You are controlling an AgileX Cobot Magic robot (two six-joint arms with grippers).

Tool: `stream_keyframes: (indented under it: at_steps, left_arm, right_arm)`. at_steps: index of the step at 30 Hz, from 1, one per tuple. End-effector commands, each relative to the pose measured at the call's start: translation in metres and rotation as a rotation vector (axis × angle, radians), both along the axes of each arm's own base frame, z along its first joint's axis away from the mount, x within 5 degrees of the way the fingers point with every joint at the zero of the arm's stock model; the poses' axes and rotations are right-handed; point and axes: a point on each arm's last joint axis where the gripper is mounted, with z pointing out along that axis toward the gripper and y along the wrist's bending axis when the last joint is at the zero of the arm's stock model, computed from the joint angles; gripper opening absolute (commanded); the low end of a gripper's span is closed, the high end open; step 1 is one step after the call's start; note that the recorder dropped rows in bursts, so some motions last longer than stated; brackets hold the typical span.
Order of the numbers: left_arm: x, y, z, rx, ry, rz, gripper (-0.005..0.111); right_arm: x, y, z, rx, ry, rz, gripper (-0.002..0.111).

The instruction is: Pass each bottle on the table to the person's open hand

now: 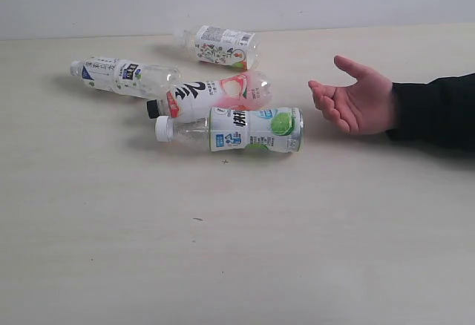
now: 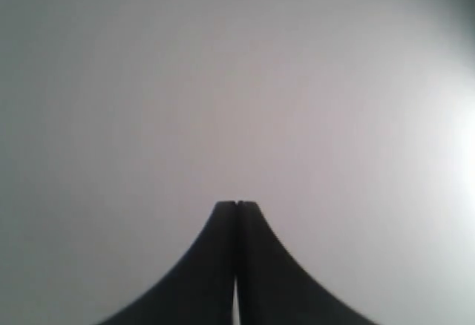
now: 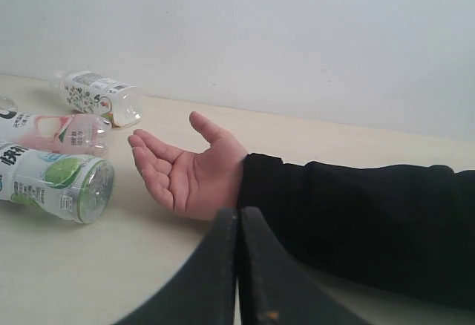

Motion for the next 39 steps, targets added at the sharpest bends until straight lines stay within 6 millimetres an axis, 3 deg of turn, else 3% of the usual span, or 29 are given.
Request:
stream_keyframes:
  at_steps: [1,4,6,7,9,10,11,12,13,14,16,18,20,22,28,33,39]
  left_arm:
    - [-0.016,0.005,0.030,-0.025,-0.146,0.053,0.000]
    - [-0.021,0.007,0.065,-0.015,-0.188,0.113,0.000]
    - [-0.013,0.007,0.085,-0.011,-0.159,0.117,0.000]
    - [0.004,0.005,0.109,-0.001,-0.111,0.119,0.000]
    - [0.043,0.003,0.137,0.018,0.037,0.119,0.000]
    - [0.084,0.000,0.143,0.042,0.230,0.119,0.000]
    - [0.101,-0.001,0.143,0.056,0.317,0.118,0.000]
    - [0.146,-0.005,0.135,0.072,0.534,0.104,0.000]
    - [0.164,-0.006,0.127,0.072,0.632,0.096,0.000]
    - [0.206,-0.009,0.105,0.060,0.824,0.071,0.000]
    - [0.255,-0.014,0.060,0.067,1.061,0.059,0.000]
    - [0.283,-0.028,0.019,0.154,1.259,0.057,0.000]
    - [0.298,-0.050,-0.012,0.305,1.422,0.070,0.000]
    - [0.306,-0.078,-0.031,0.521,1.527,0.094,0.000]
    - [0.314,-0.137,-0.024,0.917,1.593,0.063,0.000]
    - [0.317,-0.187,-0.008,1.183,1.544,-0.232,0.000]
    - [0.321,-0.231,-0.008,1.487,1.586,-0.462,0.000]
  right_arm:
    - [0.000,0.000,0.000,-0.001,-0.014,-0.006,0.000]
    - [0.000,0.000,0.000,-0.001,-0.014,-0.006,0.000]
    - [0.000,0.000,0.000,-0.003,-0.014,-0.006,0.000]
    - [0.000,0.000,0.000,-0.003,-0.014,-0.006,0.000]
    - [0.000,0.000,0.000,-0.003,-0.014,-0.006,0.000]
    - [0.000,0.000,0.000,-0.003,-0.014,-0.006,0.000]
    - [0.000,0.000,0.000,-0.003,-0.014,-0.006,0.000]
    - [0.000,0.000,0.000,-0.003,-0.014,-0.006,0.000]
    - [0.000,0.000,0.000,-0.003,-0.014,-0.006,0.000]
    - [0.000,0.000,0.000,-0.003,-0.014,-0.006,0.000]
    - [0.000,0.000,0.000,-0.003,-0.014,-0.006,0.000]
    - [0.000,0.000,0.000,-0.003,-0.014,-0.006,0.000]
    - [0.000,0.000,0.000,-0.003,-0.014,-0.006,0.000]
    - [0.000,0.000,0.000,-0.003,-0.014,-0.006,0.000]
    - [0.000,0.000,0.000,-0.003,-0.014,-0.006,0.000]
    - [0.000,0.000,0.000,-0.003,-0.014,-0.006,0.000]
    - [0.000,0.000,0.000,-0.003,-0.014,-0.006,0.000]
